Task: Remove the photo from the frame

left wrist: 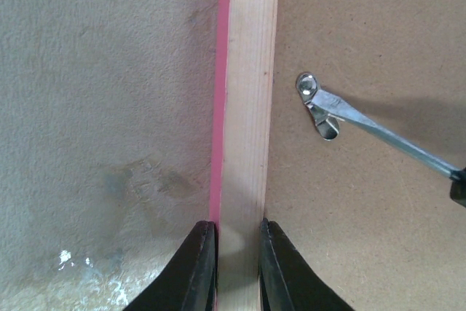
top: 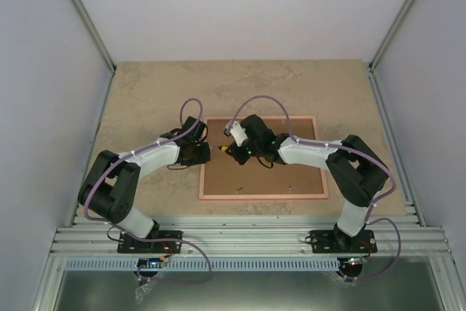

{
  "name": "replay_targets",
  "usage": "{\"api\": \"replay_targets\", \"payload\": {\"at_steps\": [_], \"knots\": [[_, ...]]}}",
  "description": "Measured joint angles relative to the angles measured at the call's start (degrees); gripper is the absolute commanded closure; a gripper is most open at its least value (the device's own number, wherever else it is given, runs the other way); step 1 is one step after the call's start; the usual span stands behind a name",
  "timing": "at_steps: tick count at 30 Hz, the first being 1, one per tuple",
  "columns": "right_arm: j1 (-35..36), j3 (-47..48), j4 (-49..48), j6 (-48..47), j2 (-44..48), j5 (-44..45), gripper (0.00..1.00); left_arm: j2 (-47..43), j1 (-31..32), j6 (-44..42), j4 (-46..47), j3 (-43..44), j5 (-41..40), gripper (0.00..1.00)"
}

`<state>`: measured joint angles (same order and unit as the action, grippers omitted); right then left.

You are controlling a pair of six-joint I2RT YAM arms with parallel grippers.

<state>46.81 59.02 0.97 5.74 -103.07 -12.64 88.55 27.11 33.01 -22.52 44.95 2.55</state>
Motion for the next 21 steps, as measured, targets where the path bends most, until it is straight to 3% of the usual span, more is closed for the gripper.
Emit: {"api": "replay_targets", "payload": {"at_steps": [11, 21], "knots": [[0.00, -2.54, 0.35, 0.02, 2.62, 0.68, 1.00, -0.02, 0.00, 0.00, 0.00, 0.00, -0.11, 0.86], [0.13, -4.63, -2.58, 1.40, 5.07, -4.72, 1.00, -0.02, 0.00, 0.00, 0.00, 0.00, -0.11, 0.86]]}}
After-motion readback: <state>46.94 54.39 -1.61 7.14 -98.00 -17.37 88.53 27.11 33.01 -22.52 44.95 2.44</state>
